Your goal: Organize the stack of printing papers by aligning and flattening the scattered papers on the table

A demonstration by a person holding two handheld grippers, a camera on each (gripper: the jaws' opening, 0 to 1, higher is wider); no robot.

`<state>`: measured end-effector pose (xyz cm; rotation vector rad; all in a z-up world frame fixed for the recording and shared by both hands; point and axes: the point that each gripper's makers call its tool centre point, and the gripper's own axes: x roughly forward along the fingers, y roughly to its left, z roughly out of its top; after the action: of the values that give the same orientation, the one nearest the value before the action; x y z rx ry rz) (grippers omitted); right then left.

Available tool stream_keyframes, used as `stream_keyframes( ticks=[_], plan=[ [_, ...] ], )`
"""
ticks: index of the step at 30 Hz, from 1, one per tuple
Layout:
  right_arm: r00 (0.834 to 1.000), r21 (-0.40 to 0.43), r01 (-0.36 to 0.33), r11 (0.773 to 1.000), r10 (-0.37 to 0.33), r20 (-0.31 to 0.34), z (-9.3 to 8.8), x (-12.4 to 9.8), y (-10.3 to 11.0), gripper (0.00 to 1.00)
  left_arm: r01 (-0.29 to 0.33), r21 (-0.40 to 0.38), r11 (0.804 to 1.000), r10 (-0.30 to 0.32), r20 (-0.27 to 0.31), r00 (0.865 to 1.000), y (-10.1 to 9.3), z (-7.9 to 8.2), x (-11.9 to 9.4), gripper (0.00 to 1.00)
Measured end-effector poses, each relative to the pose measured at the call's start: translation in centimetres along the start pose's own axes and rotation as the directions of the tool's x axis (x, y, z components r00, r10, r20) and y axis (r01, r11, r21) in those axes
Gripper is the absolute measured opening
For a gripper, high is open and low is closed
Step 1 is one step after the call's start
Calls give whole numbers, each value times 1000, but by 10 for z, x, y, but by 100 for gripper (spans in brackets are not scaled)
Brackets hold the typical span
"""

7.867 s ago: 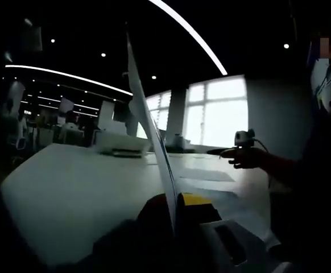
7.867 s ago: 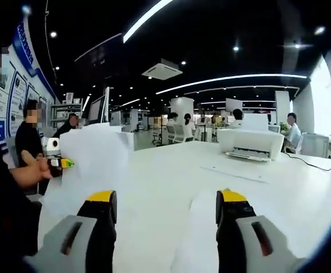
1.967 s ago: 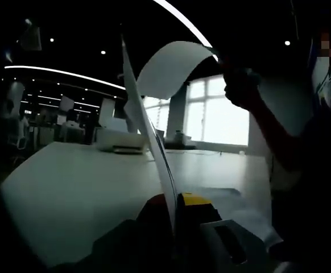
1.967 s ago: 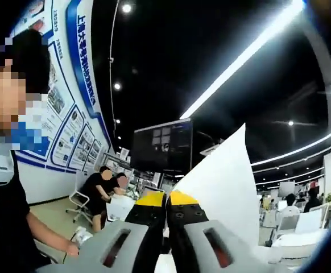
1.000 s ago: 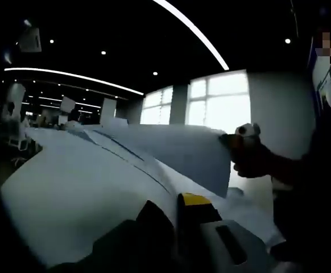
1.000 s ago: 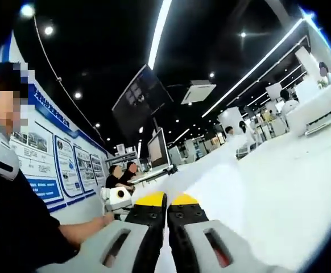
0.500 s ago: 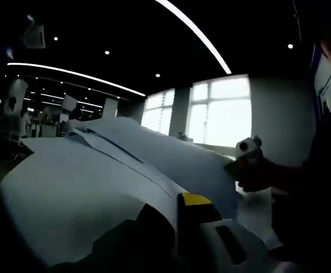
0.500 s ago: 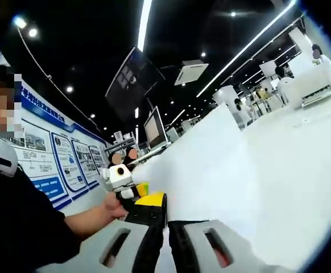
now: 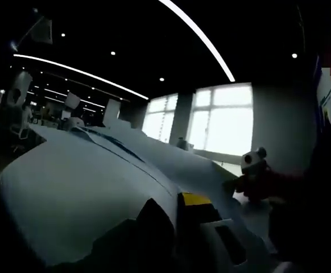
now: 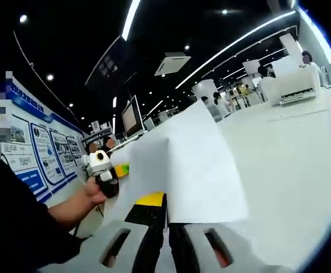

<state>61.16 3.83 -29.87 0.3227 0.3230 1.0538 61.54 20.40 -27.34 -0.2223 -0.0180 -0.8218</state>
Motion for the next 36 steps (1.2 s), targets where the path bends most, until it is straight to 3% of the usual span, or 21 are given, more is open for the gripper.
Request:
stream_keyframes(
  ticks=[6,11,16,19,36],
  plan=[
    [996,21,84,996,-84,11,1,-7,-17,0,-3,-27,1000,3,23,1000,3,3,-2,6],
    [995,24,98,995,-98,6,-2,-6,-18,0,13,-76,997,-8,56,998,4,8,-3,7],
    [996,13,71,997,-70,-61,-18,5,-6,0,45,-171,984,-22,134,991,7,18,-6,10],
    [995,32,48,998,-45,-89,-26,11,6,0,54,-189,980,-26,145,989,8,19,-7,14],
    [995,78,-45,996,52,-87,-35,24,42,0,19,-208,978,5,112,994,12,14,-3,21]
  ],
)
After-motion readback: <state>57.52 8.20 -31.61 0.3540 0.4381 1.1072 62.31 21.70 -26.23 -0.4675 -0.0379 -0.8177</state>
